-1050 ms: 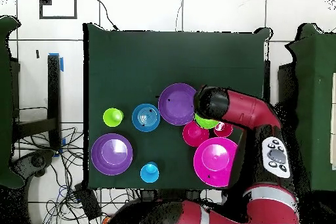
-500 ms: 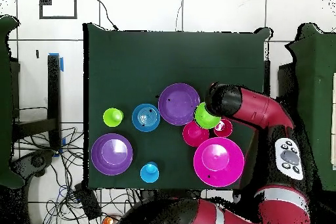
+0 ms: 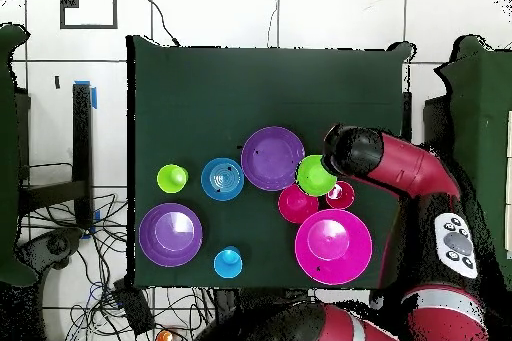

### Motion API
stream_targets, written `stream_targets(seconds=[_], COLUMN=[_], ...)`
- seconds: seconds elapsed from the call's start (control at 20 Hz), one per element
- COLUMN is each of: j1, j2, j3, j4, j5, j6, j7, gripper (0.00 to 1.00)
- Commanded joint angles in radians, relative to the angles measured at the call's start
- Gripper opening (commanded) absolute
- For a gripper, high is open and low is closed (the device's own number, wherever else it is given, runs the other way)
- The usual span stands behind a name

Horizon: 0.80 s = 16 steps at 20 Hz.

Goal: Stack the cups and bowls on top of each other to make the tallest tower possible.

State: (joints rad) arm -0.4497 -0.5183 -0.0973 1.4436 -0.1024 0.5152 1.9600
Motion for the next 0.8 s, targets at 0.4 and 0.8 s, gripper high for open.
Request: stream_targets(seconds=[0.4,0.8], j1=[-0.049,-0.025], j2=[-0.089,-0.149], j3=[0.18,0.171], j4=[0.12,0.207], j5=[0.027,0.025], j6=[0.114,0.091], j7=[-0.031,0.016], gripper=[0.0,0.0])
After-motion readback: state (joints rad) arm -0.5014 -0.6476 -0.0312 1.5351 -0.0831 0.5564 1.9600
